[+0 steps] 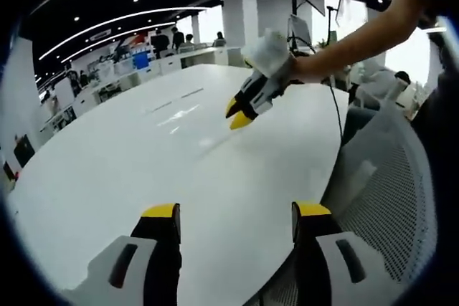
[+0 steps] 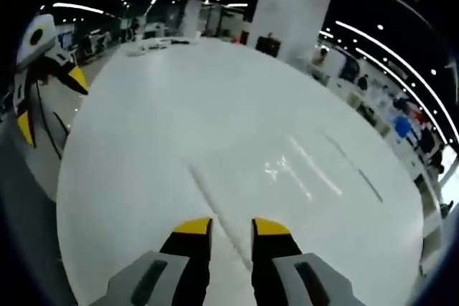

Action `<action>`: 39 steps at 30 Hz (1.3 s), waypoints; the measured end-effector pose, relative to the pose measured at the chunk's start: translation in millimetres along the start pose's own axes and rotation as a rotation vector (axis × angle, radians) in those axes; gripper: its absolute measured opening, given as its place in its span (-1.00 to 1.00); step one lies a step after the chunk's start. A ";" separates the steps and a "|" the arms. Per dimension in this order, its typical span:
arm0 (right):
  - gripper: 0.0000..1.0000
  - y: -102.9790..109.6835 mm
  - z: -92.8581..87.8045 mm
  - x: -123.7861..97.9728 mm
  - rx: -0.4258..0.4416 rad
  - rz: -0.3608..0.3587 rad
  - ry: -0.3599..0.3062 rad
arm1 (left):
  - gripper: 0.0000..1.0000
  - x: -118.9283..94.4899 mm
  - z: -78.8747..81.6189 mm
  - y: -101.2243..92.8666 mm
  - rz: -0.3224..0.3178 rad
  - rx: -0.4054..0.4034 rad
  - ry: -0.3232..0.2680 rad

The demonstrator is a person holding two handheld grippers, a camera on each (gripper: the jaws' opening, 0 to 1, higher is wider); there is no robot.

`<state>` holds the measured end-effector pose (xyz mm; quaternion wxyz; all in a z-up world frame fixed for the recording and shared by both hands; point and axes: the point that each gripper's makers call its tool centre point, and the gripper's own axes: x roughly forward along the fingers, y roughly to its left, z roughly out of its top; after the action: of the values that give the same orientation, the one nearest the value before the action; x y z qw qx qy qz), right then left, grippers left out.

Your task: Open the resealable bag by pulling the two sides of the seal apart until the entire bag opening is separated and visibly accessible.

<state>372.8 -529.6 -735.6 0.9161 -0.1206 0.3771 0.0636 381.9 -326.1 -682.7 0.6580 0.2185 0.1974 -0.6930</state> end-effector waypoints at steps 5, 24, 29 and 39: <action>-0.56 7.3 0.7 -14.9 0.024 -0.007 -0.024 | 0.22 -0.1 2.4 -2.7 0.002 0.000 -0.009; -0.08 39.8 -3.2 -91.1 0.279 -0.020 -0.165 | 0.31 -29.2 26.2 8.6 0.082 0.015 -0.077; 0.00 51.4 -6.4 -106.2 0.351 -0.020 -0.206 | 0.31 -31.0 23.5 10.9 0.097 0.002 -0.078; 0.18 75.1 -20.4 -122.4 0.394 -0.034 -0.217 | 0.36 -33.3 22.3 3.2 0.096 -0.043 -0.119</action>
<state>256.8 -466.0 -676.2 0.9580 0.0621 0.2795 -0.0143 385.5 -311.3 -645.5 0.7055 0.1719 0.1619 -0.6681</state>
